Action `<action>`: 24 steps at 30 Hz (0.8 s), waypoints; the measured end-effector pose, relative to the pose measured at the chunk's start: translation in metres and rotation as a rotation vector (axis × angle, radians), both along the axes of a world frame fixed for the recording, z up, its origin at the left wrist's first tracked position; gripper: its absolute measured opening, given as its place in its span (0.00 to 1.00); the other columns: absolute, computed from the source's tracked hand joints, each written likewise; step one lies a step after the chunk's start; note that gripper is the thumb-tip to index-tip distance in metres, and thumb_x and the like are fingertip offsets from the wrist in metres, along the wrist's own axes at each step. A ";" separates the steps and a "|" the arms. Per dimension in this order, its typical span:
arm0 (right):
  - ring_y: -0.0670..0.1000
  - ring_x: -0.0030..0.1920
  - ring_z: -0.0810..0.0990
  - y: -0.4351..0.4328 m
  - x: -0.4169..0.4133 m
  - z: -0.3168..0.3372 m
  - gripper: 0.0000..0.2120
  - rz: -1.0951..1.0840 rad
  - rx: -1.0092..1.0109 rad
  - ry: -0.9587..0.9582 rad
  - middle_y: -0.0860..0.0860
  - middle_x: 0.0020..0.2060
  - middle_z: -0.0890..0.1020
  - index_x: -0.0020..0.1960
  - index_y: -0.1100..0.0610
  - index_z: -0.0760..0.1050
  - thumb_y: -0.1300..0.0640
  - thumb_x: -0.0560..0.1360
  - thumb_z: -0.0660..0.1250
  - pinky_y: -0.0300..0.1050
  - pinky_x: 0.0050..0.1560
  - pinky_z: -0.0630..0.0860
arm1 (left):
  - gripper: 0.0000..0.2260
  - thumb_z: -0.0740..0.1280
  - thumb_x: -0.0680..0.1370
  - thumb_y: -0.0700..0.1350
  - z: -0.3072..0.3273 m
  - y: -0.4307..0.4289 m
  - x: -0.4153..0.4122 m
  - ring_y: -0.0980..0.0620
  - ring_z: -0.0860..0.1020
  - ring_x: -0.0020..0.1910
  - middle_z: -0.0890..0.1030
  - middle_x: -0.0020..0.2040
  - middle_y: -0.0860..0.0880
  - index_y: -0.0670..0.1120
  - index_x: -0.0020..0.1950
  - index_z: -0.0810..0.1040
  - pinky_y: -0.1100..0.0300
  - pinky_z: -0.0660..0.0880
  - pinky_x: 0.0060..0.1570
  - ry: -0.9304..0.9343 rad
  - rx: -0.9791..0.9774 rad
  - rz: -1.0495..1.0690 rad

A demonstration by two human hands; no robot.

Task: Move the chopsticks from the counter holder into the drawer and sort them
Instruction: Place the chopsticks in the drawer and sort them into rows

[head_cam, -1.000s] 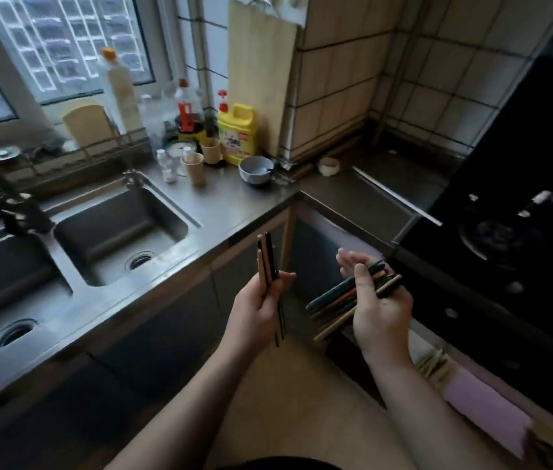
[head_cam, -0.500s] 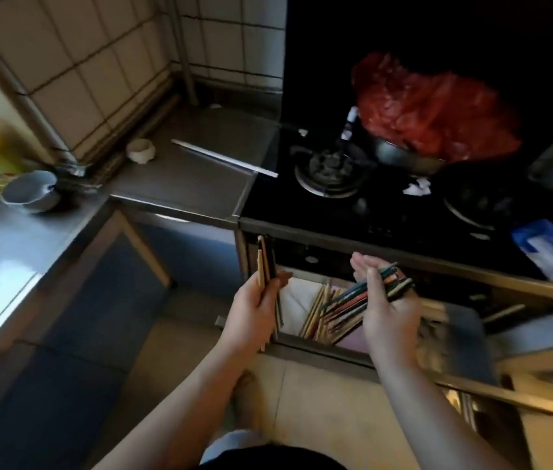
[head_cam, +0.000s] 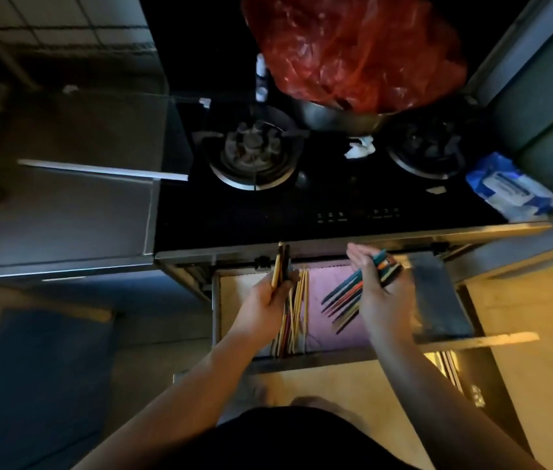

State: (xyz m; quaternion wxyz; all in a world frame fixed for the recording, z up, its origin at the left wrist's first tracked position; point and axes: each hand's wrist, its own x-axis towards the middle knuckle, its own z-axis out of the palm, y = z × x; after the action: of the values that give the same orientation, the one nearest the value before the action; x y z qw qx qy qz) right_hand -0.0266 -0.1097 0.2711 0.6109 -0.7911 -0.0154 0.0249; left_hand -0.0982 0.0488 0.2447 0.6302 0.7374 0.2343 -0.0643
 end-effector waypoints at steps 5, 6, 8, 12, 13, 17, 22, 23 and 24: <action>0.46 0.58 0.81 0.010 0.020 -0.029 0.12 -0.052 -0.030 0.077 0.47 0.53 0.84 0.54 0.44 0.78 0.60 0.80 0.62 0.54 0.63 0.76 | 0.07 0.58 0.84 0.48 -0.041 0.005 0.024 0.64 0.73 0.26 0.77 0.37 0.53 0.58 0.52 0.74 0.66 0.71 0.28 0.122 0.035 -0.061; 0.48 0.56 0.82 0.011 0.021 -0.034 0.12 -0.057 -0.043 0.111 0.46 0.51 0.84 0.53 0.42 0.77 0.59 0.80 0.62 0.53 0.61 0.77 | 0.07 0.58 0.84 0.47 -0.048 0.004 0.027 0.65 0.74 0.26 0.78 0.39 0.53 0.58 0.55 0.74 0.66 0.72 0.28 0.139 0.028 -0.059; 0.54 0.46 0.84 0.012 0.025 -0.048 0.11 -0.080 -0.089 0.175 0.47 0.40 0.82 0.47 0.41 0.75 0.57 0.80 0.62 0.53 0.48 0.81 | 0.08 0.58 0.84 0.45 -0.065 0.001 0.032 0.68 0.75 0.27 0.78 0.42 0.52 0.53 0.61 0.73 0.72 0.70 0.28 0.185 -0.012 -0.040; 0.49 0.33 0.80 0.012 0.033 -0.094 0.10 -0.061 -0.175 0.274 0.51 0.32 0.78 0.39 0.46 0.71 0.53 0.79 0.63 0.45 0.33 0.78 | 0.11 0.58 0.84 0.44 -0.115 -0.007 0.037 0.78 0.75 0.37 0.77 0.46 0.59 0.48 0.65 0.74 0.79 0.70 0.37 0.241 -0.029 -0.021; 0.49 0.33 0.80 0.012 0.037 -0.109 0.10 -0.047 -0.195 0.284 0.54 0.33 0.79 0.39 0.47 0.71 0.53 0.79 0.63 0.48 0.35 0.79 | 0.11 0.59 0.83 0.44 -0.130 -0.007 0.040 0.77 0.75 0.39 0.77 0.46 0.59 0.48 0.64 0.75 0.79 0.70 0.38 0.243 -0.022 -0.014; 0.44 0.35 0.79 0.011 0.046 -0.174 0.09 0.081 -0.246 0.289 0.48 0.35 0.80 0.44 0.44 0.76 0.56 0.80 0.62 0.43 0.40 0.77 | 0.10 0.60 0.83 0.45 -0.196 -0.014 0.047 0.73 0.76 0.39 0.79 0.44 0.58 0.48 0.61 0.78 0.78 0.69 0.38 0.286 0.020 0.064; 0.36 0.34 0.78 0.011 0.054 -0.248 0.09 0.199 -0.246 0.350 0.42 0.33 0.81 0.47 0.49 0.79 0.59 0.79 0.63 0.25 0.38 0.71 | 0.10 0.62 0.82 0.45 -0.271 -0.028 0.051 0.70 0.77 0.38 0.81 0.45 0.54 0.46 0.61 0.78 0.77 0.70 0.37 0.308 0.021 0.098; 0.37 0.38 0.81 0.012 0.055 -0.264 0.08 0.227 -0.237 0.388 0.42 0.36 0.82 0.49 0.50 0.80 0.59 0.79 0.63 0.29 0.43 0.75 | 0.10 0.62 0.82 0.46 -0.285 -0.029 0.053 0.67 0.77 0.37 0.81 0.44 0.53 0.46 0.61 0.78 0.75 0.71 0.37 0.327 0.026 0.101; 0.40 0.42 0.83 0.012 0.056 -0.279 0.08 0.254 -0.228 0.423 0.45 0.41 0.84 0.50 0.51 0.80 0.58 0.79 0.63 0.36 0.48 0.79 | 0.10 0.62 0.82 0.47 -0.296 -0.029 0.055 0.65 0.77 0.38 0.81 0.44 0.53 0.46 0.61 0.78 0.72 0.72 0.37 0.345 0.041 0.100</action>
State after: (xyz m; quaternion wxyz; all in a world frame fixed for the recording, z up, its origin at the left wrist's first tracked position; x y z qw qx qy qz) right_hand 0.0293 -0.0980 -0.0082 0.4993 -0.8239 0.0164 0.2676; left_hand -0.0433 0.0199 -0.0517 0.5680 0.7154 0.3768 -0.1538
